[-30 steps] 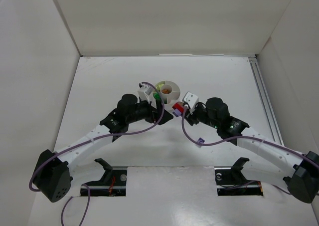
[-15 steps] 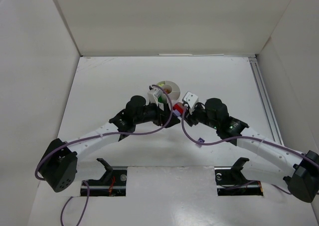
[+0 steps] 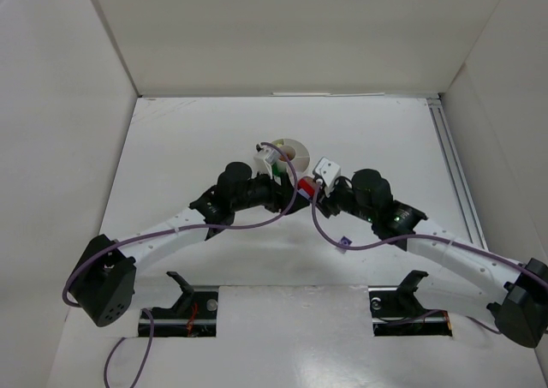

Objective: Sort the legos into containers by color

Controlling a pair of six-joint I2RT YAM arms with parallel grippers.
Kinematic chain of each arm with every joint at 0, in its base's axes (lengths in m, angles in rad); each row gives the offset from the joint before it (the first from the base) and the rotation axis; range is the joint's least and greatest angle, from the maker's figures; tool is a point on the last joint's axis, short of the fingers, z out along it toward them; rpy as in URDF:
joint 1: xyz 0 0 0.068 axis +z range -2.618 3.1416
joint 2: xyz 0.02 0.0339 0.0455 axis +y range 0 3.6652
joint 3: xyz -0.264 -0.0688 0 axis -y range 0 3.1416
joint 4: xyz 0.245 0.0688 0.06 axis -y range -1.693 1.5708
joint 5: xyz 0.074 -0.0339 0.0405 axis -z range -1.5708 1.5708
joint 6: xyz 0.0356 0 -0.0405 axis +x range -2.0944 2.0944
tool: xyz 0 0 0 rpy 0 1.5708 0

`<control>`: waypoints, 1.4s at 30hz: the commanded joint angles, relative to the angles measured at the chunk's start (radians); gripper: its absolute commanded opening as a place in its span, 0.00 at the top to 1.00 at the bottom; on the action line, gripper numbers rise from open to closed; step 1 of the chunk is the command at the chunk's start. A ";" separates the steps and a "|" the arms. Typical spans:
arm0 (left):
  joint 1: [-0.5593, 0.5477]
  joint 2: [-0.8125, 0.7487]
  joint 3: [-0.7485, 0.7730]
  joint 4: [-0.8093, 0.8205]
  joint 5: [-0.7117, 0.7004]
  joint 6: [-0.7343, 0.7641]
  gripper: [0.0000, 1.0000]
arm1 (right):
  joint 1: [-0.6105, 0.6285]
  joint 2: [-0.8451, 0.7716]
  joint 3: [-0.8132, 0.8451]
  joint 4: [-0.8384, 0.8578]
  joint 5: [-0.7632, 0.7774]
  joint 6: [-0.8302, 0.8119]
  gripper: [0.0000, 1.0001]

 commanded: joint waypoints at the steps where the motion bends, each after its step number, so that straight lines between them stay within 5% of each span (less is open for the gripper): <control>1: -0.002 -0.019 0.044 0.068 0.006 -0.016 0.35 | 0.012 -0.035 0.013 0.051 -0.007 0.017 0.74; 7: -0.002 -0.001 0.044 0.077 0.006 -0.036 0.45 | 0.012 -0.057 0.013 0.069 -0.016 0.017 0.74; 25: -0.002 -0.033 0.035 0.163 0.098 -0.045 0.38 | 0.012 -0.048 0.004 0.069 -0.027 0.017 0.74; 35: -0.002 -0.033 0.035 0.172 0.071 -0.086 0.69 | 0.012 -0.057 0.004 0.078 -0.045 0.007 0.74; 42: -0.002 -0.051 0.016 0.143 0.062 -0.105 0.79 | 0.012 -0.057 0.004 0.078 0.030 0.026 0.74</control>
